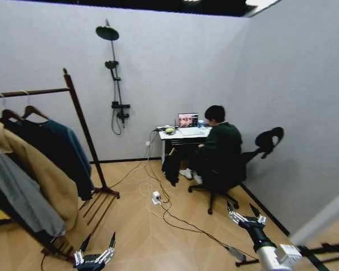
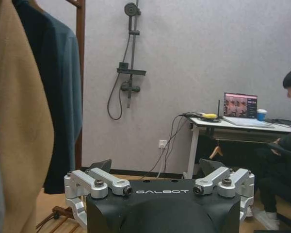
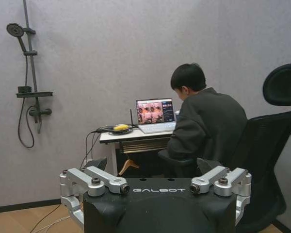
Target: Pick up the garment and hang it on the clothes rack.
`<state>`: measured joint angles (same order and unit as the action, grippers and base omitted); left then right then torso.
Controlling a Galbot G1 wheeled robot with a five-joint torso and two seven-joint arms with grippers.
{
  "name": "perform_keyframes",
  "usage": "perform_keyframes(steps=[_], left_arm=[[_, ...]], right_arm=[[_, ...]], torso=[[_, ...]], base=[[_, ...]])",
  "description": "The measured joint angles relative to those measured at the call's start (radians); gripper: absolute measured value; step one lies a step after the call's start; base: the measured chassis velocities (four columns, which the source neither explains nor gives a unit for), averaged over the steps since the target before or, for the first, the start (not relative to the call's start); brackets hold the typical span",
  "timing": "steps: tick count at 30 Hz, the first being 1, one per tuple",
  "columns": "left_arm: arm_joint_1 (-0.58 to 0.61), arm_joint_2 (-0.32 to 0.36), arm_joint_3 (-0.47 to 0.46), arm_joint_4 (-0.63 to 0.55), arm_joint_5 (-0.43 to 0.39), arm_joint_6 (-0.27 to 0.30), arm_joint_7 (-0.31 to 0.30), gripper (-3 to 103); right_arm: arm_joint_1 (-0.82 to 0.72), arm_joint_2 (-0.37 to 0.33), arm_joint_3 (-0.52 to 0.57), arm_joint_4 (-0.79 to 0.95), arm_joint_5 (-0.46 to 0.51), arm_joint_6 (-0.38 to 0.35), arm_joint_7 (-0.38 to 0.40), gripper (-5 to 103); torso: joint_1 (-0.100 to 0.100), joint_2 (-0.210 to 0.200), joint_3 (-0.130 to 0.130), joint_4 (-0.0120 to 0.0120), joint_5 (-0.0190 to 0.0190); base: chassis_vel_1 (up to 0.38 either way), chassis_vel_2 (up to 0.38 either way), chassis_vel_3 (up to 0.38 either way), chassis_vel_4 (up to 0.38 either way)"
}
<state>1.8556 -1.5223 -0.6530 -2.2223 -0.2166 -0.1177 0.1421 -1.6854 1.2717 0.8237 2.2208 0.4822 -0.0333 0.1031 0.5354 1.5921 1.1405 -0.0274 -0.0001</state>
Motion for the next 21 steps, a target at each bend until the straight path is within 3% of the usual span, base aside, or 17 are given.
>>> perform_keyframes(steps=[5,21], left_arm=[[0.0,0.0,0.0,0.0,0.0,0.0,0.0,100],[0.0,0.0,0.0,0.0,0.0,0.0,0.0,100]], right_arm=[[0.0,0.0,0.0,0.0,0.0,0.0,0.0,100],[0.0,0.0,0.0,0.0,0.0,0.0,0.0,100]], torso=[[-0.003,-0.004,-0.003,-0.0009,0.0001],[-0.002,-0.004,-0.002,-0.0003,0.0001]], base=[[0.057,0.042,0.038,0.036],[0.035,-0.029,-0.029,0.027]])
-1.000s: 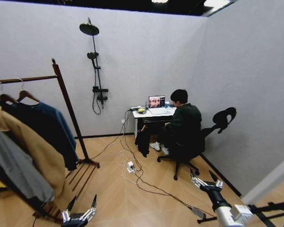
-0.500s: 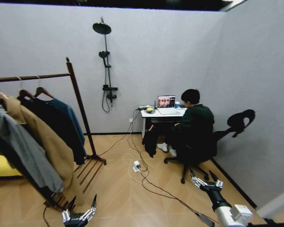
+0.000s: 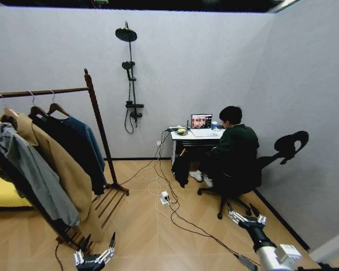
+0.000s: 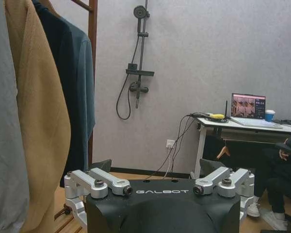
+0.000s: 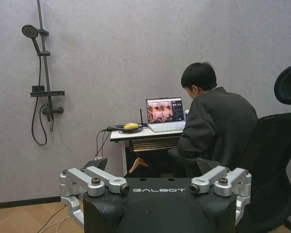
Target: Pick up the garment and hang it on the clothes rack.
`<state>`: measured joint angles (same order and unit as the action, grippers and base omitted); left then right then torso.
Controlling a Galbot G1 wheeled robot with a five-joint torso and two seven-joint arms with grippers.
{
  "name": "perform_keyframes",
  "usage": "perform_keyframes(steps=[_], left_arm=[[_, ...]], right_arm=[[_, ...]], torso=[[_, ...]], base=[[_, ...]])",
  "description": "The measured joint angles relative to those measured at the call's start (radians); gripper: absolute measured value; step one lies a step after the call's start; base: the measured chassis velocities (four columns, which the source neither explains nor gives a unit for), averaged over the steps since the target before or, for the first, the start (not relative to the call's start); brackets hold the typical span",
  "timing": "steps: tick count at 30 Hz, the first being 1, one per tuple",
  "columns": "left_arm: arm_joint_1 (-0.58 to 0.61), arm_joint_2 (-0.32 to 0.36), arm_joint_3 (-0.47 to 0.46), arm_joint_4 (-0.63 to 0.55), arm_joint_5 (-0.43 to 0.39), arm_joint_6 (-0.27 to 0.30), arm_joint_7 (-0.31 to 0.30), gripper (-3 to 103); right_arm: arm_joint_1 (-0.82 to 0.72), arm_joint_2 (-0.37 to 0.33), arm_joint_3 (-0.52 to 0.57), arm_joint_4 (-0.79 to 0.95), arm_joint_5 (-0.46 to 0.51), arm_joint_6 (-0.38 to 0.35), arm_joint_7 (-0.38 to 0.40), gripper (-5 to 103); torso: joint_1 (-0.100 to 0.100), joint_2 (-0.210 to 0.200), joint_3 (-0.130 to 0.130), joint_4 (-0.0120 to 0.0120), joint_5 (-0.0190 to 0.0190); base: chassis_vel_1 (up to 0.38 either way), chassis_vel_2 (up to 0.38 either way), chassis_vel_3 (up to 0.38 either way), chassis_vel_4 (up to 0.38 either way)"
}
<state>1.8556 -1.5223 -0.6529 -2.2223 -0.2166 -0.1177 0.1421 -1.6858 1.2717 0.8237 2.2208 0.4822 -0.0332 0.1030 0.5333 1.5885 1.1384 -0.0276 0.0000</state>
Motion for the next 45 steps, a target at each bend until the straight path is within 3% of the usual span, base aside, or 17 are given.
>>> perform_keyframes(steps=[32,37,45], left_arm=[[0.0,0.0,0.0,0.0,0.0,0.0,0.0,100],[0.0,0.0,0.0,0.0,0.0,0.0,0.0,100],[0.0,0.0,0.0,0.0,0.0,0.0,0.0,100]], right_arm=[[-0.001,0.0,0.0,0.0,0.0,0.0,0.0,100],[-0.001,0.0,0.0,0.0,0.0,0.0,0.0,100],[0.001,0.0,0.0,0.0,0.0,0.0,0.0,100]], torso=[[-0.001,0.003,0.0,-0.0001,-0.0001],[0.0,0.003,0.001,-0.001,0.0005],[0.002,0.002,0.001,0.0002,-0.0003]], base=[[0.286,-0.286,-0.269,0.276],[0.07,-0.06,-0.151,0.143],[-0.055,0.038,0.076,-0.038]])
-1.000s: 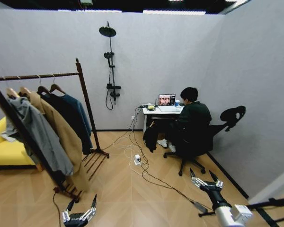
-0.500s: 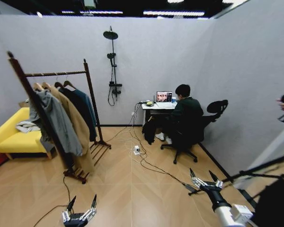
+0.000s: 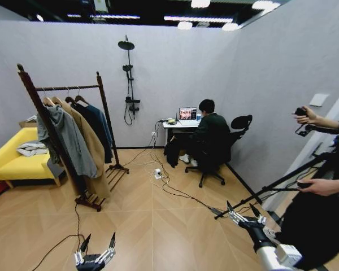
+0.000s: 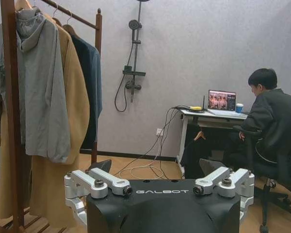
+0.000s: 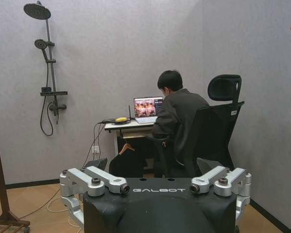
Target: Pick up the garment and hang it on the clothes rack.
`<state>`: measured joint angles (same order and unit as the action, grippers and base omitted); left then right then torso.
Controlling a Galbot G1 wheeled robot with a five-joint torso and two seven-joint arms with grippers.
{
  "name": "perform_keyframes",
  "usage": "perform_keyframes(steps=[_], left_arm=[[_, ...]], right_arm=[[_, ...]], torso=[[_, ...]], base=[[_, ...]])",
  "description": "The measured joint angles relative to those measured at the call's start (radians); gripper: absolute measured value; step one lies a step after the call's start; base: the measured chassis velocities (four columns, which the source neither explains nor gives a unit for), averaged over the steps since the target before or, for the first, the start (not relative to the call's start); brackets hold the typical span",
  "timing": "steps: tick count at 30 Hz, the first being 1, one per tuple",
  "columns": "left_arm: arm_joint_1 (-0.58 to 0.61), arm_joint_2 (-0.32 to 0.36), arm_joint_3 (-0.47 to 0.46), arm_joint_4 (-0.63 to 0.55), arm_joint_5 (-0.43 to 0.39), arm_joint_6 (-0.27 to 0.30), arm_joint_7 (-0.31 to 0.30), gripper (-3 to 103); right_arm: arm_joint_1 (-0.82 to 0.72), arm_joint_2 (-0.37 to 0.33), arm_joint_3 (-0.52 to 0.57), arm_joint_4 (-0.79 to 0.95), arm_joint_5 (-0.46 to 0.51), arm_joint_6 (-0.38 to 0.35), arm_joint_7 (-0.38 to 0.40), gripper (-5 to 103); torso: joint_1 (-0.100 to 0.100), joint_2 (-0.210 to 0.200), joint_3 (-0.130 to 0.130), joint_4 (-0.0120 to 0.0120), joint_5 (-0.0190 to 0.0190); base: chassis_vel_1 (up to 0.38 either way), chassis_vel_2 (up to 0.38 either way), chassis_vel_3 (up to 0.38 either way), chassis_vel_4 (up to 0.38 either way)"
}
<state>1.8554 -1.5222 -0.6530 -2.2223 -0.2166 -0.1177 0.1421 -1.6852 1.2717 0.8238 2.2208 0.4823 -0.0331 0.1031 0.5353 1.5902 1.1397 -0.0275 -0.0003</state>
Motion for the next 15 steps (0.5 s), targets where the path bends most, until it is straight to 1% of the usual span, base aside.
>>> perform_keyframes(steps=[4,15], left_arm=[[0.0,0.0,0.0,0.0,0.0,0.0,0.0,100],[0.0,0.0,0.0,0.0,0.0,0.0,0.0,100]], right_arm=[[0.0,0.0,0.0,0.0,0.0,0.0,0.0,100],[-0.001,0.0,0.0,0.0,0.0,0.0,0.0,100]], torso=[[-0.001,0.0,0.0,-0.0006,0.0001],[-0.002,0.001,0.0,-0.0005,0.0002]], base=[[-0.023,0.023,0.027,-0.03],[0.0,0.0,0.0,0.0]])
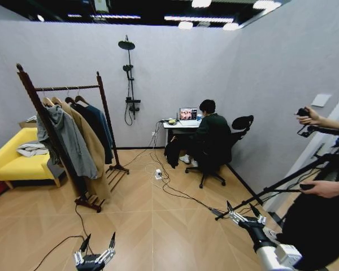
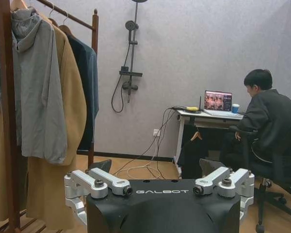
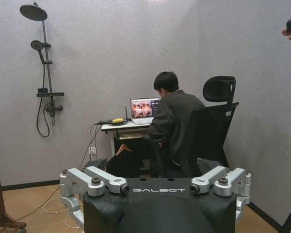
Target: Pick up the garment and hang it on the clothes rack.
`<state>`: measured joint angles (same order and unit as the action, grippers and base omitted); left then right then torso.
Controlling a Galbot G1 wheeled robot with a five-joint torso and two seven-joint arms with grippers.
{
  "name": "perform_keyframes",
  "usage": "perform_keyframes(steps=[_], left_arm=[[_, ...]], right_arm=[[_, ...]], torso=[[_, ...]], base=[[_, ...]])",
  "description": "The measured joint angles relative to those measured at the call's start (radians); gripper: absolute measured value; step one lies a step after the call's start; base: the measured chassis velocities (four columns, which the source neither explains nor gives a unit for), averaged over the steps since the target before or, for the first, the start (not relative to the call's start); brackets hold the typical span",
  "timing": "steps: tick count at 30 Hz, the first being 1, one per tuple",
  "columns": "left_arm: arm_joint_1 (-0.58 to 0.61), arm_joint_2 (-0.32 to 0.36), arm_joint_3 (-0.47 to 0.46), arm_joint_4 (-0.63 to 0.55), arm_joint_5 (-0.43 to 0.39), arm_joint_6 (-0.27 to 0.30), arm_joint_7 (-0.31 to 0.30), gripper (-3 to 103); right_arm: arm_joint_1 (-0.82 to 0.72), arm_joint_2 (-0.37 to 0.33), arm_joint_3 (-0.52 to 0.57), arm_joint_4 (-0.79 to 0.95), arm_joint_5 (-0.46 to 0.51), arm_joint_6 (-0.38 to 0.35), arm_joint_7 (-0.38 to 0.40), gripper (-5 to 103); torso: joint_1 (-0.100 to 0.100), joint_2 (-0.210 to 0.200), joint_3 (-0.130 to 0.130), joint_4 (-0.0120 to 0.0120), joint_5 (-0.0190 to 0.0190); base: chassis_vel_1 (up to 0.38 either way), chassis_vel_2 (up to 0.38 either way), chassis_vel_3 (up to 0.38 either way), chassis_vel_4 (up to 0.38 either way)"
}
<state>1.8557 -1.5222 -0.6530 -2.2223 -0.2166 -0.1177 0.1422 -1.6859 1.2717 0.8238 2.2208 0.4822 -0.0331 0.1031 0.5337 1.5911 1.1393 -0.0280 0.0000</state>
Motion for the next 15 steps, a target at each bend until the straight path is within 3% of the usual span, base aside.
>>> perform_keyframes(steps=[15], left_arm=[[0.0,0.0,0.0,0.0,0.0,0.0,0.0,100]], right_arm=[[0.0,0.0,0.0,0.0,0.0,0.0,0.0,100]], torso=[[0.0,0.0,0.0,0.0001,0.0]], base=[[0.0,0.0,0.0,0.0]])
